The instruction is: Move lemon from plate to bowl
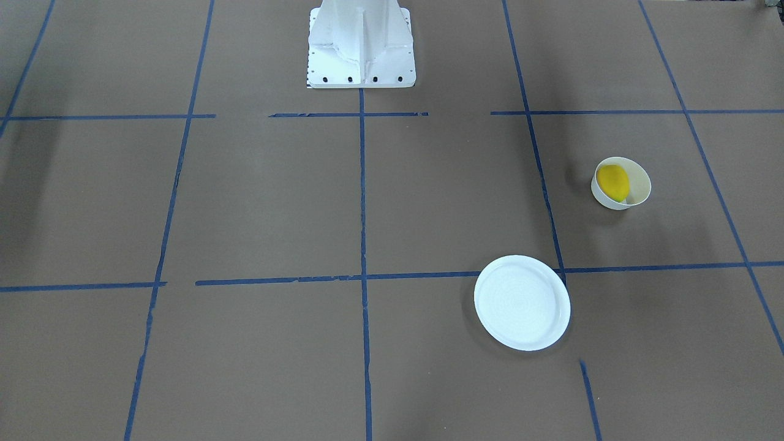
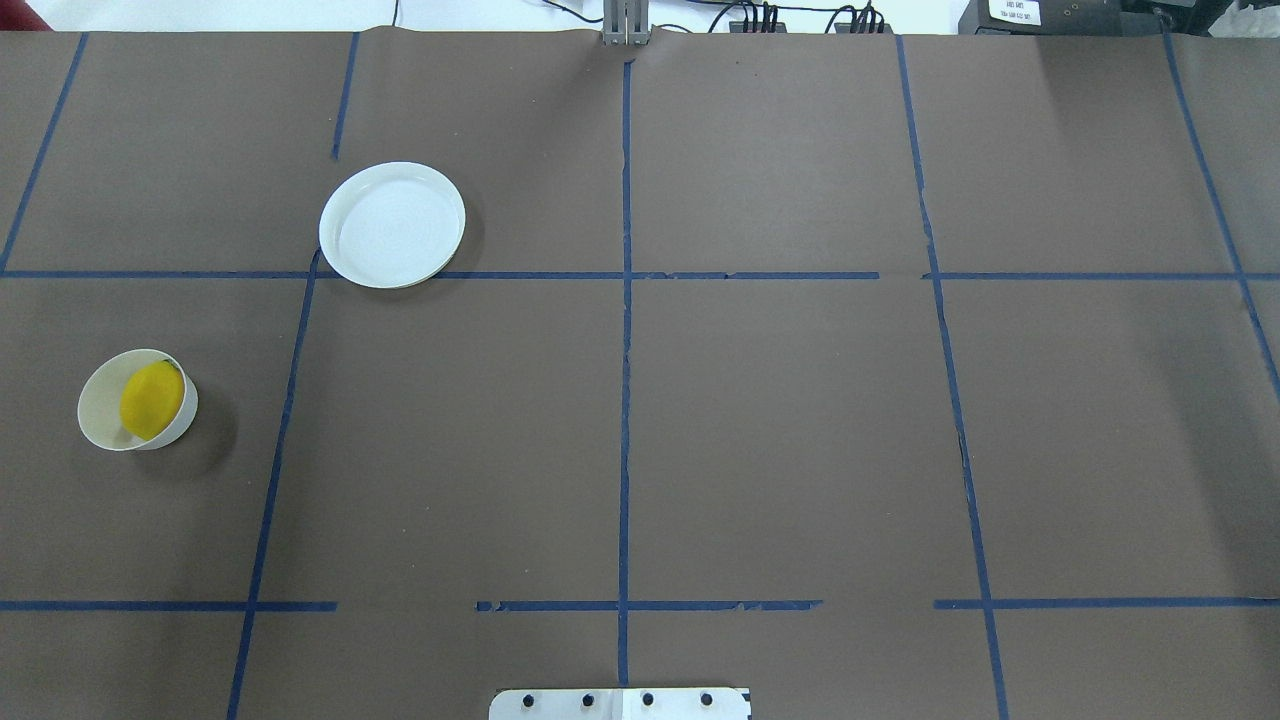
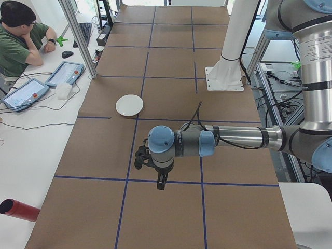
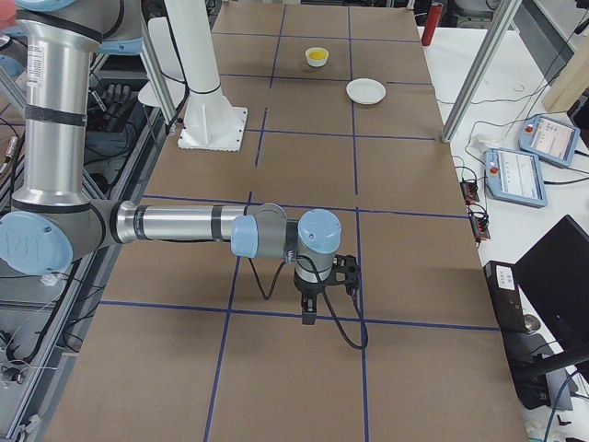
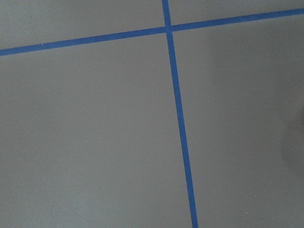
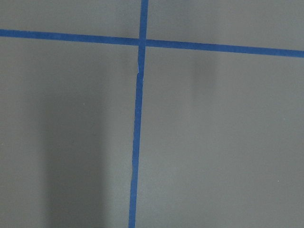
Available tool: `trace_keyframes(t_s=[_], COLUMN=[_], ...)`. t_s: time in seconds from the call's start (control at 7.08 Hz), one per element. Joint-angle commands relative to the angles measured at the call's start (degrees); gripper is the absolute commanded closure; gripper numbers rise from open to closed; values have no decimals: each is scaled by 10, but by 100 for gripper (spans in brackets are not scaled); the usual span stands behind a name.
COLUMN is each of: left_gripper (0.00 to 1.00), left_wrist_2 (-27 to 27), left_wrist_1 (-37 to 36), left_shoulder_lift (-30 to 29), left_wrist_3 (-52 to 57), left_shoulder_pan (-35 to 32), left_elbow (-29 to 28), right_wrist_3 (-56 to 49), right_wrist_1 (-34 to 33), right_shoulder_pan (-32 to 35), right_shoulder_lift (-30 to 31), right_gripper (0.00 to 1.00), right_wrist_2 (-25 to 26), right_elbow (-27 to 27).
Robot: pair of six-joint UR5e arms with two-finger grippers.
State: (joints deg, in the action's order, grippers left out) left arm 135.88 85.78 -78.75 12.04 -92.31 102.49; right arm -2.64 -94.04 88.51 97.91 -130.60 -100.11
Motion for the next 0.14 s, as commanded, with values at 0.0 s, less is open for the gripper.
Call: trace_keyframes(t_s=[0.0], left_gripper=[0], left_wrist_2=[0], left_wrist_1=[0], left_shoulder_lift=[0], left_wrist_3=[0], left_shoulder_pan=[-1], left_elbow=[0], right_wrist_3=[0], right_wrist_1=[0], right_shoulder_pan=[0], right_shoulder_lift=[0], right_gripper=[0], right_wrist_2=[0], right_elbow=[0])
